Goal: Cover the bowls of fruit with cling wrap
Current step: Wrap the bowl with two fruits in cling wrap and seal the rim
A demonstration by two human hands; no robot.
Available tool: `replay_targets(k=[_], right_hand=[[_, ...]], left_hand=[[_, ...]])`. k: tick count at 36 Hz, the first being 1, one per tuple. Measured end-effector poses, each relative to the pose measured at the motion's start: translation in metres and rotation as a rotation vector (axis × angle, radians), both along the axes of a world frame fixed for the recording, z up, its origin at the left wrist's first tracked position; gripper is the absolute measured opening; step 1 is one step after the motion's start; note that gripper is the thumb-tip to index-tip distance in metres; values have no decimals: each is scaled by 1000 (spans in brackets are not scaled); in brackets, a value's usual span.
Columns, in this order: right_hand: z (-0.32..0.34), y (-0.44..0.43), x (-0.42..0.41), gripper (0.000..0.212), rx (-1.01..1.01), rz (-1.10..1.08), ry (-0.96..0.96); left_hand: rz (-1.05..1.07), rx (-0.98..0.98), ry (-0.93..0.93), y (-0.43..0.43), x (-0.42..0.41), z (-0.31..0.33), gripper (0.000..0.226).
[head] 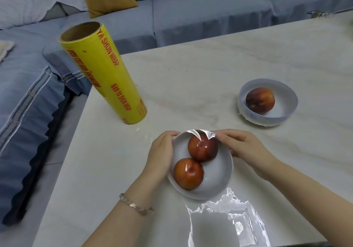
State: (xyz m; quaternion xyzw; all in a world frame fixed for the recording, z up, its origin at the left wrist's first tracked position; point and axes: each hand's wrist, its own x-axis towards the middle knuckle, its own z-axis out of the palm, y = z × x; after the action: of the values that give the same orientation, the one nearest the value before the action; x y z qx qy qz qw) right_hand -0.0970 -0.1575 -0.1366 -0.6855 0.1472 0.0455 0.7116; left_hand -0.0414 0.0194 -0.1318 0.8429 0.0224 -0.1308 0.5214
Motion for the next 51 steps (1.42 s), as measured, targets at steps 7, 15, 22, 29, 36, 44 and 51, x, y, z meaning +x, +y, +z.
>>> replay_targets(k=[7,15,22,29,36,44,51], right_hand=[[9,1,10,2,52,21,119],[16,-6,13,11,18,134,198],[12,0,18,30,-277,56,47],[14,-6,29,33,13,200,298],[27,-20,36,32,91,410,521],[18,-15,37,26,301,248,330],[-3,18,40,30,18,-96,101]], left_hand=[[-194,105,51,-7,21,10,28],[-380,-10,-31,-9,19,6,27],[-286,-125,-137,-6,12,1,31],[-214,-106,-170,-4,8,-3,31],[-318,-131,-209,-3,3,4,23],[-285,-160,-189,-1,3,1,23],[-261,-175,-210,2,4,-3,23]])
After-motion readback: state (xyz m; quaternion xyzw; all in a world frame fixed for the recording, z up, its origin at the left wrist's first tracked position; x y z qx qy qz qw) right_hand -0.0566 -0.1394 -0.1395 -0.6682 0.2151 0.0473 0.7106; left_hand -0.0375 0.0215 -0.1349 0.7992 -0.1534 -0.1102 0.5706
